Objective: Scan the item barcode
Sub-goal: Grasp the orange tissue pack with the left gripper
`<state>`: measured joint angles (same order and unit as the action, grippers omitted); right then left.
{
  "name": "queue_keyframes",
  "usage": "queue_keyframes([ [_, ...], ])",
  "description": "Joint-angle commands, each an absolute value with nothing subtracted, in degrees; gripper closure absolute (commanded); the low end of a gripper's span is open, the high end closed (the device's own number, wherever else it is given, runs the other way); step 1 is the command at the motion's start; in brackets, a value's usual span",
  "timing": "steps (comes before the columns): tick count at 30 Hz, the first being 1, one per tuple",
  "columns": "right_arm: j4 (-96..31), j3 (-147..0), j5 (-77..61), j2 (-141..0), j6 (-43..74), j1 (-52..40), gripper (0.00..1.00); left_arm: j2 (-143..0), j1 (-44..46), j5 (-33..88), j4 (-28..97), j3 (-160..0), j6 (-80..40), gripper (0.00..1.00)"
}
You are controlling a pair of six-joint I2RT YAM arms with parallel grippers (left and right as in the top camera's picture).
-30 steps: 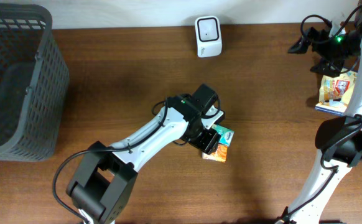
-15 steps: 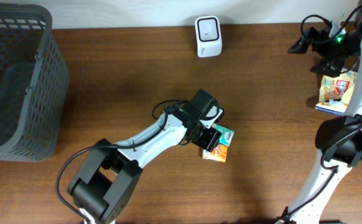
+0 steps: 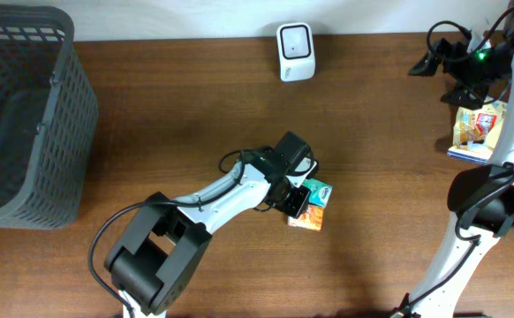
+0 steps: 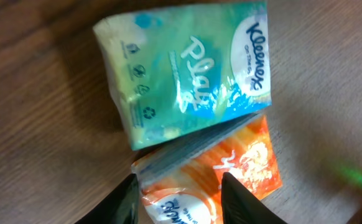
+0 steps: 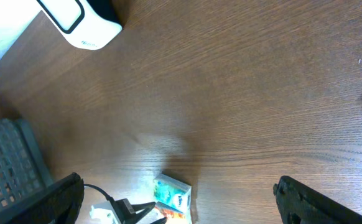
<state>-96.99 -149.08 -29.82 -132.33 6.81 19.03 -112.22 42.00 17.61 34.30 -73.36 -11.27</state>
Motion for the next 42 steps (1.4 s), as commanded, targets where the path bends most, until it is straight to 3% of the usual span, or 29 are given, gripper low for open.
queue_keyframes([
  [1, -97.1, -149.8, -29.3, -131.7, 6.0, 18.7, 0.02, -112.6, 42.3, 19.6, 35.2, -73.0, -11.5, 0.64],
  [9, -97.1, -149.8, -29.3, -131.7, 6.0, 18.7, 0.02, -112.6, 42.3, 19.7, 35.4, -73.0, -11.6, 0.89],
  [14, -97.1, -149.8, -29.3, -131.7, 6.0, 18.7, 0.02, -112.6, 42.3, 19.7, 35.4, -73.0, -11.6, 1.00],
  [16, -97.1, -149.8, -29.3, -131.7, 6.0, 18.8, 0.02, -112.6, 42.3, 19.9, 35.4, -73.0, -12.4, 0.98],
  [17, -97.1, -149.8, -29.3, -131.7, 6.0, 18.7, 0.02, -112.6, 42.3, 20.6, 35.4, -73.0, -12.4, 0.79],
  [18, -97.1, -149.8, -29.3, -131.7, 6.0, 18.7, 0.01, -112.6, 42.3, 21.9, 35.6, -73.0, -12.4, 0.30],
  [19, -97.1, -149.8, -29.3, -131.7, 6.0, 18.7, 0.02, -112.6, 42.3, 23.5, 35.6, -73.0, -12.4, 0.00],
  [23, -97.1, -149.8, -29.3, -131.7, 6.0, 18.7, 0.02, -112.6, 42.2, 26.3, 36.5, -74.0, -11.6, 0.01],
  [28, -97.1, -149.8, -29.3, -131.7, 6.0, 18.7, 0.02, -112.5, 42.3, 23.0, 44.8, -81.4, 0.5, 0.02],
  [31, -97.1, -149.8, -29.3, -131.7, 6.0, 18.7, 0.02, -112.5, 42.7, 19.9, 48.3, -84.7, 9.7, 0.10],
  [38, -97.1, -149.8, -29.3, -131.7, 6.0, 18.7, 0.02, -112.8, 45.4, 19.8, 47.4, -84.4, 16.5, 0.34],
  [42, -97.1, -149.8, -29.3, -131.7, 6.0, 18.7, 0.02, -114.9, 48.1, 14.2, 45.3, -84.4, 16.9, 0.30],
])
